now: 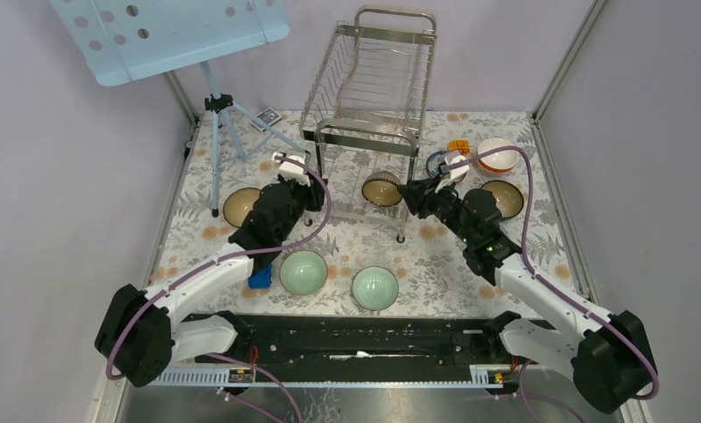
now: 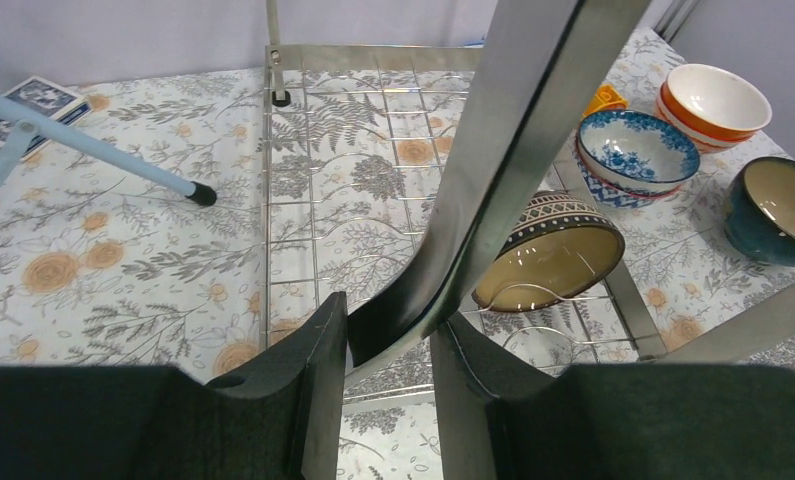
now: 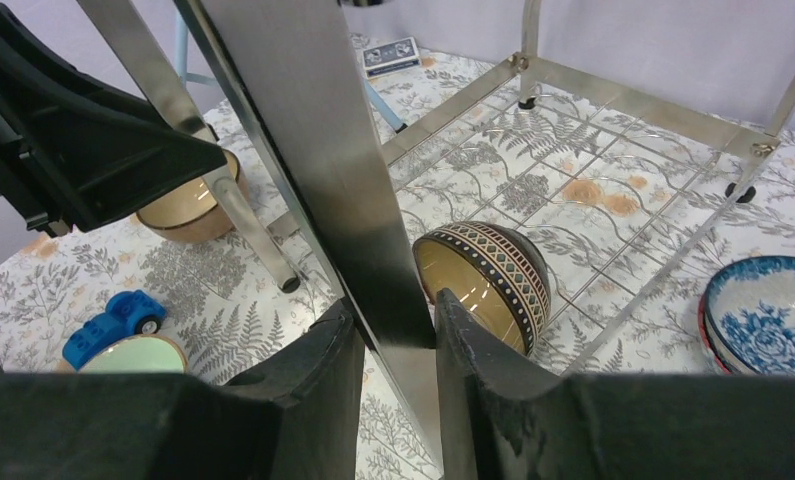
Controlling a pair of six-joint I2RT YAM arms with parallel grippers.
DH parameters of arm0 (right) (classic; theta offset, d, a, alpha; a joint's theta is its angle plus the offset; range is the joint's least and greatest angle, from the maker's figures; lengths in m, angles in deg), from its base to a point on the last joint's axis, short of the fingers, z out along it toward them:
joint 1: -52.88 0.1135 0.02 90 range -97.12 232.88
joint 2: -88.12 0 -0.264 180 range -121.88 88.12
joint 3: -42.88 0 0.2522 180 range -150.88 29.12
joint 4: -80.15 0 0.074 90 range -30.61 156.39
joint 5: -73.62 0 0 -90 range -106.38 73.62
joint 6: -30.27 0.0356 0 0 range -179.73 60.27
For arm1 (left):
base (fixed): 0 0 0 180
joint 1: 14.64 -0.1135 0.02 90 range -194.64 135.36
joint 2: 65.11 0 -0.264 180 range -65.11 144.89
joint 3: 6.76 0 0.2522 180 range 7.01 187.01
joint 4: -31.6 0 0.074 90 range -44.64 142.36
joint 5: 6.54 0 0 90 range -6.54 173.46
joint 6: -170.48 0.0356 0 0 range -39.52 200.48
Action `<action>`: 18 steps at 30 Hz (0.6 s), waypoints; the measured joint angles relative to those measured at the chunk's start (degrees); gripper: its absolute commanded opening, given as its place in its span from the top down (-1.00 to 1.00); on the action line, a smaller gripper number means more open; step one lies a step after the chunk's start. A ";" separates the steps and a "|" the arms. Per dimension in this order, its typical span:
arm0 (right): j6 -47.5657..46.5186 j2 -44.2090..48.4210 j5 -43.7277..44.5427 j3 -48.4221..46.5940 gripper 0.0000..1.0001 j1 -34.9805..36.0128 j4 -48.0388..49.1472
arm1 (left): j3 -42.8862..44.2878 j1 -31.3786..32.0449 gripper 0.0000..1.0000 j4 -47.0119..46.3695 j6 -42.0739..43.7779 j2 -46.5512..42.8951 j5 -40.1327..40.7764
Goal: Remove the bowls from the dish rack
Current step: Adjust the dish rack at the center of the board.
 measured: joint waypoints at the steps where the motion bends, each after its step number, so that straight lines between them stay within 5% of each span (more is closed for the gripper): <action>1: -0.11 0.85 0.46 0.11 1.00 0.11 -1.07 | 0.24 0.00 0.69 -0.37 -0.07 0.55 -0.35; 14: 0.94 3.19 6.25 0.07 1.00 2.05 -4.85 | 3.96 0.09 0.70 -2.03 -0.39 6.23 -0.15; 18: 1.01 1.86 9.84 -1.55 1.00 4.20 -6.14 | 5.29 -0.42 0.55 -2.67 -0.37 8.17 1.11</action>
